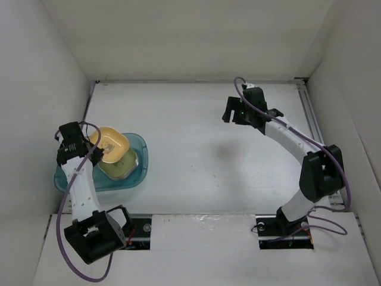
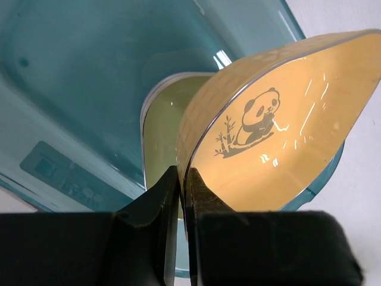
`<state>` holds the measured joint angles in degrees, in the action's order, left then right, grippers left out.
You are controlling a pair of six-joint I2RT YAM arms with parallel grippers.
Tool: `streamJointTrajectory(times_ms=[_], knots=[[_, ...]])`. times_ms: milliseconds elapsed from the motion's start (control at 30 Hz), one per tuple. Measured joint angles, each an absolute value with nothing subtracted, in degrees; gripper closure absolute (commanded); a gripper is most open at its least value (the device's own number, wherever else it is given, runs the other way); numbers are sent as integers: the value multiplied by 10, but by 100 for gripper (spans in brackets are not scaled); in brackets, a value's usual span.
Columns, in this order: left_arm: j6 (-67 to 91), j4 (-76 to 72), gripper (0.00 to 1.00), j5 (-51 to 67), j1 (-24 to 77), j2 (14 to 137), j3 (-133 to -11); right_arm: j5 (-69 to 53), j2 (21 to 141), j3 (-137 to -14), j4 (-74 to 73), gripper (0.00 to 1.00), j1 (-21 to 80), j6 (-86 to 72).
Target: Place the plates into the plastic bin on the countertop
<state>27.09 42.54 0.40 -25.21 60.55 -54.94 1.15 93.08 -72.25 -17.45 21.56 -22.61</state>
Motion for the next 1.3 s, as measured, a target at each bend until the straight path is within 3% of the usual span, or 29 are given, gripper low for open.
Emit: streamJointTrajectory(times_ms=[133, 233, 267, 300, 333, 400, 500, 533, 567, 733, 1067, 1300], knots=[[266, 436, 99, 23, -252, 592, -539, -4, 922, -719, -171, 19, 199, -223], [261, 439, 82, 34, -252, 588, -539, -12, 916, -719, -163, 19, 199, -220], [259, 439, 72, 37, -252, 587, -539, -16, 915, -719, -160, 19, 198, -220], [257, 439, 56, 39, -252, 586, -539, -18, 914, -719, -159, 19, 198, -219], [255, 439, 30, 41, -252, 584, -539, -20, 913, -719, -159, 19, 199, -218], [252, 440, 1, 46, -252, 580, -539, -22, 911, -719, -159, 19, 198, -218], [255, 440, 0, 48, -252, 574, -539, -22, 903, -719, -160, 19, 198, -218], [253, 441, 0, 49, -252, 573, -540, -22, 899, -719, -161, 4, 199, -217], [252, 442, 0, 50, -251, 571, -541, -20, 892, -719, -164, 0, 200, -216], [247, 462, 0, 51, -217, 561, -612, 34, 840, -738, -220, 0, 241, -191], [229, 448, 0, 77, -194, 522, -772, 270, 643, -843, -391, 0, 454, -162], [214, 448, 0, 106, -184, 439, -820, 347, 498, -859, -507, 0, 470, -163]])
